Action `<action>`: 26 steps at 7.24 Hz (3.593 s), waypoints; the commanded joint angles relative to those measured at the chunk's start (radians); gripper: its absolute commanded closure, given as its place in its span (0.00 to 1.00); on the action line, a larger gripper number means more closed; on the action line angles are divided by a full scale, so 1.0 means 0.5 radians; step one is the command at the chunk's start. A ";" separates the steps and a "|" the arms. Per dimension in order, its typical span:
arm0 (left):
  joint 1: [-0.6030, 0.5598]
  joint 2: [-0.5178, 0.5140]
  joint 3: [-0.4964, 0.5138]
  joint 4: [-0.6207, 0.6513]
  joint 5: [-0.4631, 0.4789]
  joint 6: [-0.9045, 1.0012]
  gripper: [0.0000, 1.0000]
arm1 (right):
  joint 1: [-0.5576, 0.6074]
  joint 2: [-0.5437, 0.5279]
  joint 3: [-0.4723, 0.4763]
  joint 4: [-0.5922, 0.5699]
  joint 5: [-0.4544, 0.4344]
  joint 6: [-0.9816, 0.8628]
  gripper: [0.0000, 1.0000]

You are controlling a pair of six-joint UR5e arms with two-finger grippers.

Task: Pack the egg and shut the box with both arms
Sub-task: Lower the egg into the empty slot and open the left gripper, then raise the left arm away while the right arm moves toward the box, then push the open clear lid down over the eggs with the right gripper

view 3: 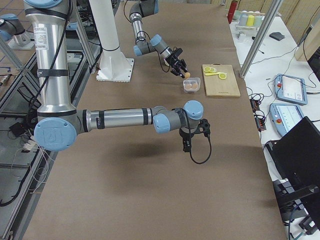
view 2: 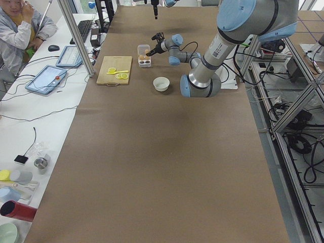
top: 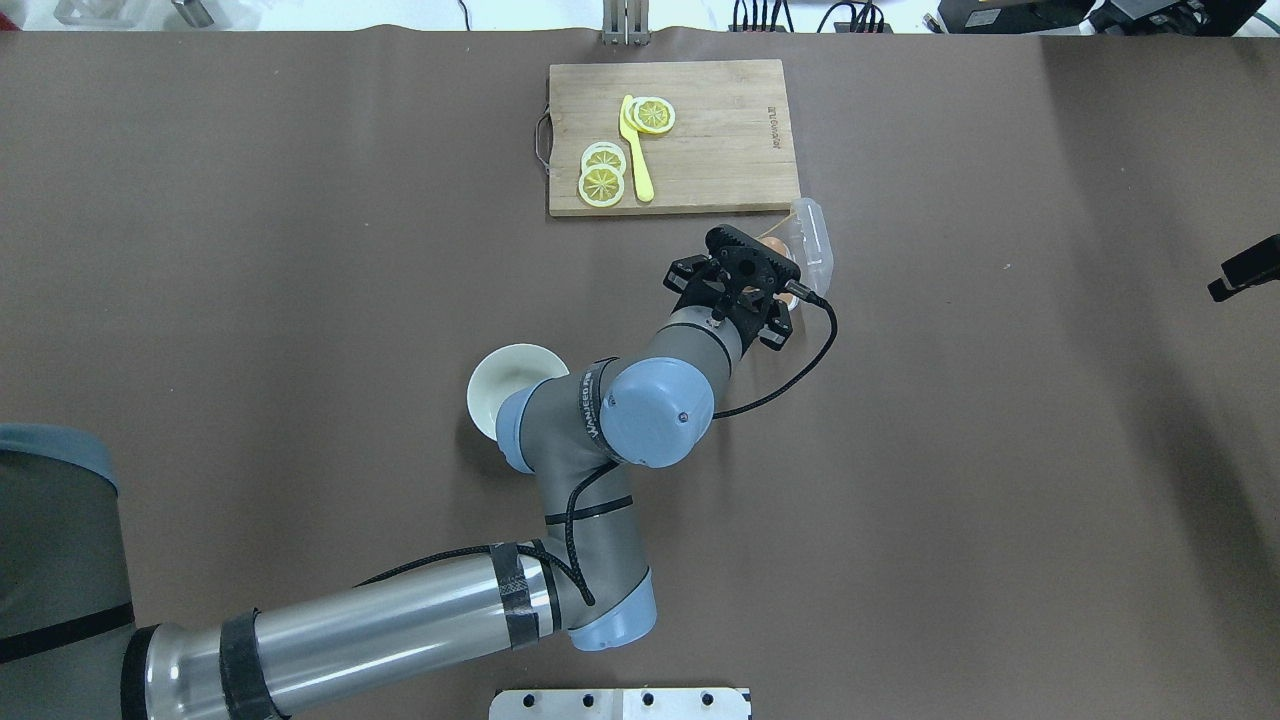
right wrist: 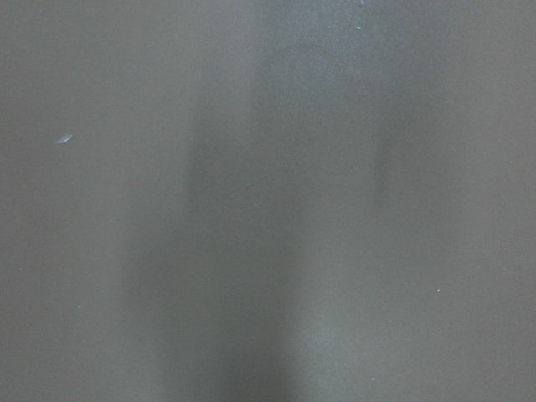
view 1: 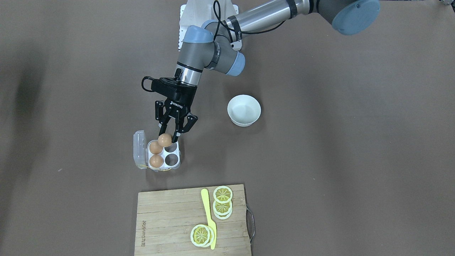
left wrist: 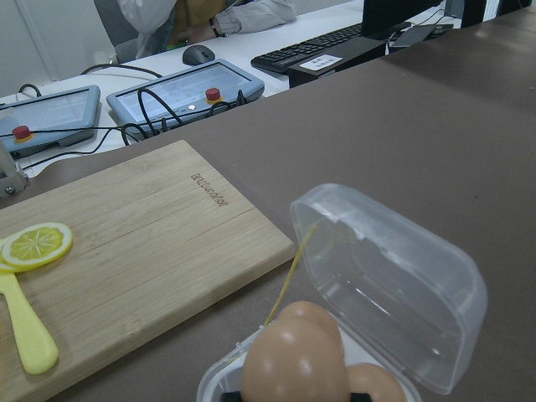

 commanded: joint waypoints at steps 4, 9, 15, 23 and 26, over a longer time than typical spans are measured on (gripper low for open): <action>-0.012 -0.052 0.132 -0.008 -0.032 0.003 1.00 | 0.000 -0.003 0.006 0.000 0.043 0.000 0.00; -0.036 -0.070 0.159 -0.005 -0.075 0.006 0.31 | 0.003 -0.003 0.012 0.000 0.049 -0.006 0.00; -0.058 -0.073 0.089 -0.008 -0.115 0.000 0.09 | 0.003 0.000 0.016 0.003 0.071 -0.006 0.00; -1.587 0.848 -0.745 0.968 -2.401 -0.310 0.11 | -0.492 0.701 0.019 0.009 -0.403 1.213 1.00; -1.830 1.123 -0.737 0.986 -2.428 -0.027 0.03 | -0.824 0.993 -0.030 0.009 -0.521 1.554 1.00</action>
